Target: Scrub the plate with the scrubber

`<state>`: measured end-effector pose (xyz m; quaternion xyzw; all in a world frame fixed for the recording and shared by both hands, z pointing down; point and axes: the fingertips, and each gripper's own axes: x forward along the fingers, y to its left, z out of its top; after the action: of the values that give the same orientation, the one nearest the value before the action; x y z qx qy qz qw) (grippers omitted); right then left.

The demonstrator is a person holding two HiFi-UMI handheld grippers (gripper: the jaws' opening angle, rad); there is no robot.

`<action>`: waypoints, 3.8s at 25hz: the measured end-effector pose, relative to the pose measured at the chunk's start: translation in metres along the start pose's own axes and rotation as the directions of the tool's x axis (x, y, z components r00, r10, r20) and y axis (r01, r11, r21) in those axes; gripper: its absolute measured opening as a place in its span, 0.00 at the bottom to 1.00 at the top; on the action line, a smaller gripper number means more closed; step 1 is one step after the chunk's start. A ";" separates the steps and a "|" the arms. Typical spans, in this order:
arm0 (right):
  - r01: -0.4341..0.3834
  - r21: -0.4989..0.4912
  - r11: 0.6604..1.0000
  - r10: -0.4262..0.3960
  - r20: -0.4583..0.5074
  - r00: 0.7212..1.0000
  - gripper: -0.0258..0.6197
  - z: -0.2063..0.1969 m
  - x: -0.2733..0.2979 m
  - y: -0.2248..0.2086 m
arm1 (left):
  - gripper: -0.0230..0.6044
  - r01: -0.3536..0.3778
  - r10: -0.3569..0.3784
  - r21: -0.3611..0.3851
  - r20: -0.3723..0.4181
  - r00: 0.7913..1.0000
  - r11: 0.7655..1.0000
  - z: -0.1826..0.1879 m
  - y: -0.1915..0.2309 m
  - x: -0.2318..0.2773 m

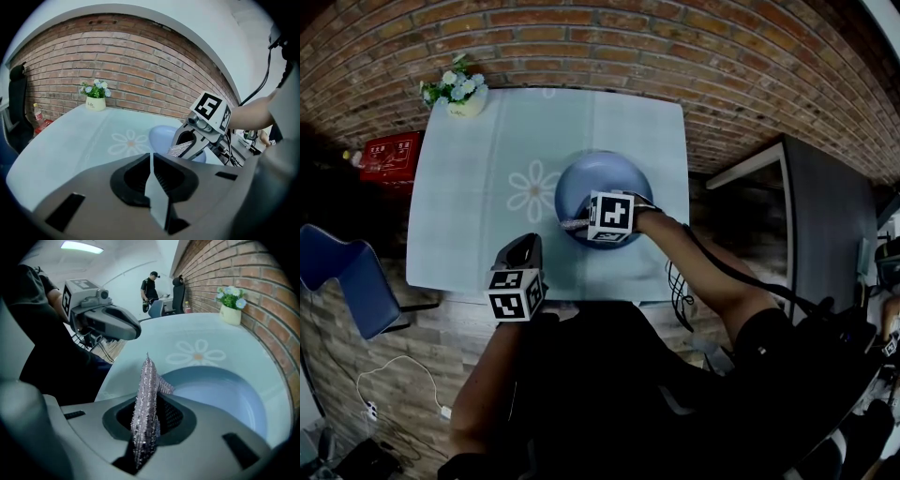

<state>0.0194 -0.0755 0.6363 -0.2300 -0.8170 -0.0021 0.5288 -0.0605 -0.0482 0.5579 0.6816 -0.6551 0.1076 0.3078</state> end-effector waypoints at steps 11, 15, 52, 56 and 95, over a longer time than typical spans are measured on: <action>-0.129 -0.117 0.985 0.128 -0.015 0.992 0.14 -0.028 -0.004 0.031 | 0.09 -0.006 0.006 0.003 -0.011 1.000 1.000 -0.004 -0.012 0.009; -0.166 -0.186 0.968 0.158 -0.058 0.986 0.14 -0.042 -0.009 0.040 | 0.09 -0.004 0.004 0.005 -0.015 1.000 1.000 -0.003 -0.018 0.014; 0.177 0.282 0.943 -0.217 0.115 0.970 0.14 -0.074 -0.076 -0.043 | 0.09 0.100 -0.091 0.077 -0.115 0.989 0.992 0.012 -0.016 0.059; 0.360 0.461 0.811 -0.443 0.081 0.893 0.14 -0.082 -0.088 -0.086 | 0.09 0.148 -0.143 0.032 -0.127 0.982 0.989 0.015 -0.014 0.070; 0.436 0.410 0.801 -0.480 0.006 0.877 0.14 -0.007 -0.021 -0.107 | 0.09 0.217 -0.212 0.014 -0.171 0.962 0.976 0.006 -0.005 0.078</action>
<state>-0.0081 -0.1810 0.6475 0.0862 -0.8591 0.0480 0.5023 -0.0478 -0.1163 0.5944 0.7418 -0.5473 0.1415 0.3609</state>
